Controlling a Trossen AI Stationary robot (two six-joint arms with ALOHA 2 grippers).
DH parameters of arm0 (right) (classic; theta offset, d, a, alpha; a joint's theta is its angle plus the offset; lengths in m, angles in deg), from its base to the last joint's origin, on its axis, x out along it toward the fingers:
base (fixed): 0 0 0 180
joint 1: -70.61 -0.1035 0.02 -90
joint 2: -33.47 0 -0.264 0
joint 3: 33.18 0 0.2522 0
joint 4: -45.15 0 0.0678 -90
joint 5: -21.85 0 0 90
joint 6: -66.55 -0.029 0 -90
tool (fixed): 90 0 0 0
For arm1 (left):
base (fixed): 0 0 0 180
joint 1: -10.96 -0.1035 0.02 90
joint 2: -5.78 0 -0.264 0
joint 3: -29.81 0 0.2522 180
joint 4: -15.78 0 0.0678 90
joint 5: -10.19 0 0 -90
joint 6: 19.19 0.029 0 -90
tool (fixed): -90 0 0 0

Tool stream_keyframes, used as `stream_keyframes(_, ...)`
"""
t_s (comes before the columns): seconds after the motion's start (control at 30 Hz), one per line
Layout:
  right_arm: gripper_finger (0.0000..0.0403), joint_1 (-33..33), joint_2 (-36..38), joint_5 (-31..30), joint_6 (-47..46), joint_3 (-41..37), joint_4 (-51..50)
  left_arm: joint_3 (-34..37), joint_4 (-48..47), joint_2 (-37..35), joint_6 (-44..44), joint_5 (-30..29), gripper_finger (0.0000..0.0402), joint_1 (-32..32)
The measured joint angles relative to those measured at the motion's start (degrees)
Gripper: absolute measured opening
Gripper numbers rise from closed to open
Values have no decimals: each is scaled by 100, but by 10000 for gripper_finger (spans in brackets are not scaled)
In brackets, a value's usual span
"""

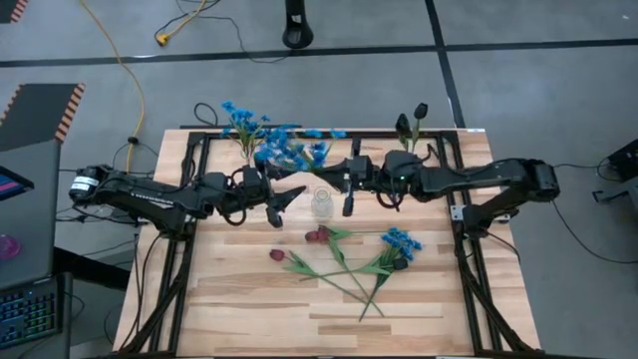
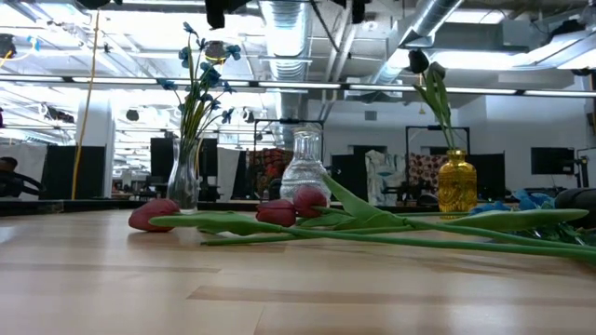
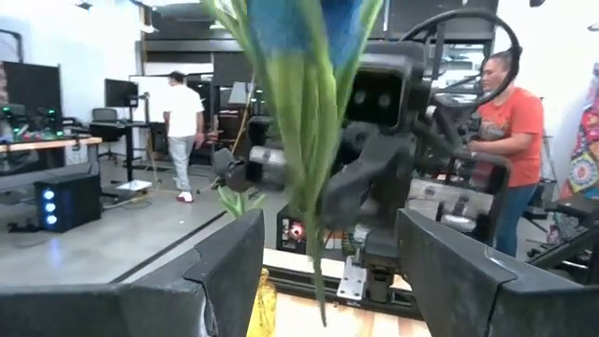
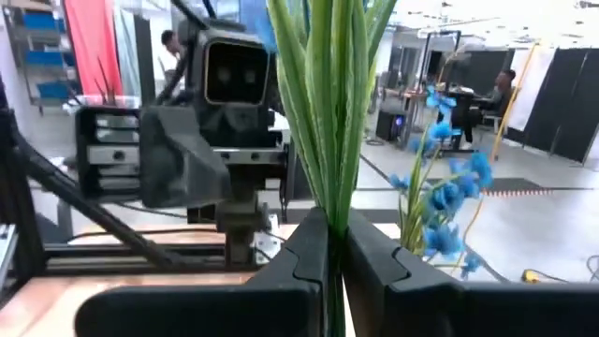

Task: Sort flowers into vase by color
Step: Put the top blue flower into the top transparent vase

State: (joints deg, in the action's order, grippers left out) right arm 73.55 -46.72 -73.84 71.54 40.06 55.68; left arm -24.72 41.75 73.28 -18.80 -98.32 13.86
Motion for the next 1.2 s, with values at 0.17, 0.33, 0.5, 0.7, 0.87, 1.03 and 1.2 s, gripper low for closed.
stream_keyframes(0.17, 47, 1, -303, -1, -3, -11, 357, 0, 48, 0, 31, 91, 229, -3)
stream_keyframes(0.33, 47, -30, -607, -6, -15, -11, 808, 0, 35, 0, -7, 23, 229, -7)
stream_keyframes(0.5, 47, -74, -740, -17, -36, -9, 1077, 0, 39, -2, -8, 3, 229, -6)
stream_keyframes(0.7, 47, -90, -932, -13, -177, -10, 1407, 0, 22, -3, -23, -75, 229, -7)
stream_keyframes(0.87, 47, -154, -1175, 46, -190, 16, 1462, 0, -38, 19, -175, -130, 229, -7)
stream_keyframes(1.03, 47, -191, -1356, 51, -193, 206, 1544, 0, 64, 212, -240, -195, 229, -16)
stream_keyframes(1.2, 47, -214, -1394, 44, -168, 223, 1419, 0, 67, 444, -326, -282, 229, -16)
